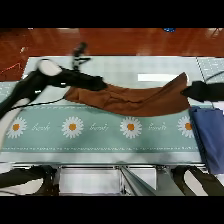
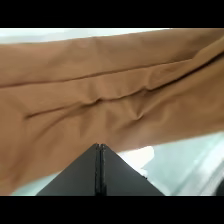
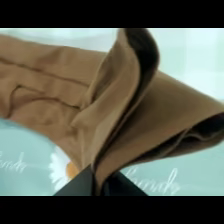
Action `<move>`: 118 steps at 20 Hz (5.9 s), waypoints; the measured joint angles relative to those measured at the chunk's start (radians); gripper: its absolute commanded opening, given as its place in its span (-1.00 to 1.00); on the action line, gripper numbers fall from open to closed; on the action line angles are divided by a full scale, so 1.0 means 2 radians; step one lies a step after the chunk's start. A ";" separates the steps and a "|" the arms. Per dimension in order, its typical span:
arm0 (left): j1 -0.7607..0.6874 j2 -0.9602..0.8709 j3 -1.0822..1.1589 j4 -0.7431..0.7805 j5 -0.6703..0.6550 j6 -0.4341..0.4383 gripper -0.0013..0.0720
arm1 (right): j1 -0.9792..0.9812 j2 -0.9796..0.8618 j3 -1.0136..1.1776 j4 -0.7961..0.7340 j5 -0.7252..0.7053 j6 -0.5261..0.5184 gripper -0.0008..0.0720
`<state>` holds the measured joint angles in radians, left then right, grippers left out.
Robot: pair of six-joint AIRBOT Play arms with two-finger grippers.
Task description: Fold the shirts.
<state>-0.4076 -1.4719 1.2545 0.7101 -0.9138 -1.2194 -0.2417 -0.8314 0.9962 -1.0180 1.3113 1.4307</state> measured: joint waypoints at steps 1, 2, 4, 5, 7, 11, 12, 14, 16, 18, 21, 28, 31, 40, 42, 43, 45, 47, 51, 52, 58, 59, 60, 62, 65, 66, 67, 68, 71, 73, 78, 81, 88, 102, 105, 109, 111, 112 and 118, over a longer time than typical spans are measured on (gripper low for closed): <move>-0.024 -0.032 0.028 0.002 -0.004 -0.010 -0.91 | 0.000 0.034 -0.008 0.000 0.006 0.008 -0.90; -0.046 -0.062 0.056 0.004 -0.009 -0.019 -0.91 | 0.000 0.062 -0.014 0.000 0.015 0.017 -0.90; -0.090 -0.120 0.112 0.004 -0.026 -0.035 -0.91 | 0.000 0.112 -0.021 -0.001 0.028 0.035 -0.90; -0.113 -0.146 0.139 0.006 -0.036 -0.042 -0.91 | 0.000 0.133 -0.023 -0.001 0.033 0.044 -0.90; -0.155 -0.188 0.179 0.006 -0.047 -0.060 -0.91 | 0.000 0.164 -0.025 0.001 0.040 0.058 -0.90; -0.223 -0.233 0.218 0.006 -0.070 -0.076 -0.91 | 0.000 0.191 -0.027 0.010 0.043 0.072 -0.90; -0.231 -0.238 0.224 0.006 -0.074 -0.079 -0.91 | 0.000 0.194 -0.028 0.013 0.042 0.074 -0.90; -0.229 -0.242 0.235 0.008 -0.082 -0.083 -0.91 | 0.000 0.196 -0.028 0.015 0.041 0.076 -0.90; -0.201 -0.236 0.242 0.008 -0.100 -0.085 -0.91 | 0.000 0.191 -0.028 0.024 0.041 0.077 -0.90; -0.155 -0.217 0.246 0.010 -0.122 -0.085 -0.91 | 0.009 0.176 -0.028 0.033 0.036 0.077 -0.90; -0.076 -0.165 0.242 0.023 -0.165 -0.076 -0.91 | 0.063 0.126 -0.028 0.053 -0.006 0.076 -0.90; 0.126 0.062 0.142 0.038 -0.202 -0.019 -0.91 | 0.256 -0.126 0.055 0.080 -0.165 0.073 -0.90; 0.204 0.165 0.070 0.039 -0.207 -0.002 -0.91 | 0.304 -0.255 0.137 0.093 -0.187 0.072 -0.90; 0.291 0.321 -0.130 0.039 -0.183 0.014 -0.91 | 0.344 -0.481 0.306 0.171 -0.199 0.066 0.16; 0.286 0.324 -0.163 0.036 -0.159 0.014 -0.91 | 0.344 -0.496 0.316 0.202 -0.181 0.049 0.16; 0.283 0.324 -0.175 0.033 -0.144 0.014 -0.91 | 0.340 -0.497 0.319 0.215 -0.167 0.042 0.16; 0.281 0.322 -0.190 0.030 -0.118 0.014 -0.91 | 0.321 -0.486 0.323 0.225 -0.128 0.035 0.16; 0.288 0.320 -0.194 0.023 -0.101 0.015 -0.91 | 0.290 -0.452 0.325 0.215 -0.084 0.037 0.16; 0.309 0.324 -0.194 0.008 -0.095 0.015 -0.91 | 0.219 -0.324 0.319 0.055 0.005 0.077 0.16; 0.312 0.325 -0.194 0.005 -0.096 0.015 -0.91 | 0.205 -0.281 0.305 -0.008 0.026 0.092 0.16; 0.307 0.327 -0.205 0.000 -0.098 0.015 -0.91 | 0.143 -0.035 0.036 -0.222 -0.012 0.202 0.17; 0.303 0.327 -0.209 -0.001 -0.098 0.015 -0.91 | 0.138 -0.008 -0.019 -0.216 -0.035 0.216 0.17; 0.299 0.327 -0.213 -0.001 -0.099 0.015 -0.91 | 0.135 0.012 -0.077 -0.199 -0.062 0.227 0.17; 0.290 0.327 -0.221 -0.002 -0.099 0.015 -0.91 | 0.136 0.035 -0.175 -0.130 -0.128 0.232 0.17; 0.282 0.326 -0.227 -0.002 -0.098 0.015 -0.91 | 0.152 0.028 -0.268 -0.025 -0.219 0.218 0.17; 0.281 0.325 -0.229 -0.002 -0.098 0.015 -0.91 | 0.161 0.016 -0.285 0.007 -0.243 0.207 0.17; 0.280 0.325 -0.229 -0.002 -0.098 0.015 -0.91 | 0.169 0.001 -0.297 0.038 -0.263 0.193 0.17; 0.279 0.325 -0.230 -0.002 -0.097 0.015 -0.91 | 0.177 -0.017 -0.306 0.075 -0.281 0.172 0.17; 0.278 0.325 -0.231 -0.002 -0.097 0.015 -0.91 | 0.198 -0.073 -0.320 0.194 -0.316 0.094 0.17; 0.278 0.325 -0.231 -0.002 -0.097 0.015 -0.91 | 0.205 -0.112 -0.323 0.277 -0.330 0.033 0.17; 0.278 0.325 -0.231 -0.002 -0.097 0.015 -0.91 | 0.212 -0.208 -0.284 0.394 -0.319 -0.064 -0.17; 0.278 0.325 -0.231 -0.002 -0.097 0.015 -0.91 | 0.227 -0.265 -0.224 0.403 -0.312 -0.093 -0.90; 0.278 0.325 -0.231 -0.002 -0.097 0.015 -0.91 | 0.280 -0.342 -0.017 0.343 -0.266 -0.080 -0.90; 0.278 0.325 -0.245 0.007 -0.092 0.023 -0.91 | 0.151 -0.327 0.391 0.086 -0.049 0.092 -0.90; 0.278 0.325 -0.246 0.007 -0.087 0.024 -0.91 | 0.073 -0.295 0.416 0.080 -0.011 0.105 -0.90; 0.278 0.325 -0.246 0.007 -0.082 0.024 -0.91 | -0.047 -0.258 0.427 0.082 0.053 0.113 -0.91; 0.278 0.325 -0.246 0.007 -0.080 0.024 -0.91 | -0.107 -0.241 0.429 0.082 0.090 0.112 -0.91; 0.278 0.325 -0.246 0.007 -0.078 0.024 -0.91 | -0.136 -0.234 0.429 0.076 0.109 0.110 -0.91; 0.278 0.325 -0.246 0.007 -0.060 0.024 -0.91 | -0.269 -0.190 0.396 0.006 0.206 0.084 -0.91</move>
<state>0.1478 -0.8227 0.7624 0.7246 -1.0328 -1.1706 -0.7788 -1.2114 1.7889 -1.0050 1.7237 1.5978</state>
